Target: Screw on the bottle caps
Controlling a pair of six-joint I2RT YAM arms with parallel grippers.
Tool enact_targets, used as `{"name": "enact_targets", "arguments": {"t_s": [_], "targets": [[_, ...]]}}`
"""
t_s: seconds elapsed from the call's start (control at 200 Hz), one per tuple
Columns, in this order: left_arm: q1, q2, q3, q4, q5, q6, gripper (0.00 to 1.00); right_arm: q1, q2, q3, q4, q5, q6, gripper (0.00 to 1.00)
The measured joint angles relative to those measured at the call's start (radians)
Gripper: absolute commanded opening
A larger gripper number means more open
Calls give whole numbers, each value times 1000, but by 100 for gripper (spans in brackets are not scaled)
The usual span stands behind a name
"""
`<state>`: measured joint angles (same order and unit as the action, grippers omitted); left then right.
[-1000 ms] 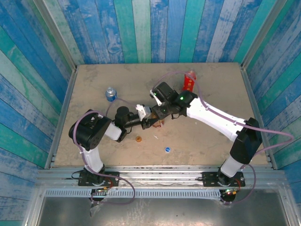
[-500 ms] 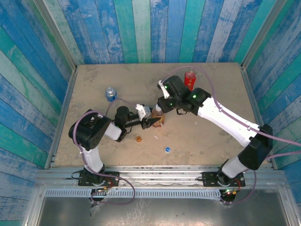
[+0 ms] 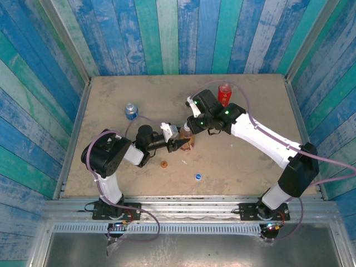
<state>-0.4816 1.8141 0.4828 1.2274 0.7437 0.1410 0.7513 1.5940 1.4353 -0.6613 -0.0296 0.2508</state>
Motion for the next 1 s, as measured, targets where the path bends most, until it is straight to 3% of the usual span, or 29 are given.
{"name": "enact_targets", "arguments": {"t_s": [1.001], "targets": [[11,0,4,-14,7,-18,49,-33,-6,-71,129,-80,40,14]]}}
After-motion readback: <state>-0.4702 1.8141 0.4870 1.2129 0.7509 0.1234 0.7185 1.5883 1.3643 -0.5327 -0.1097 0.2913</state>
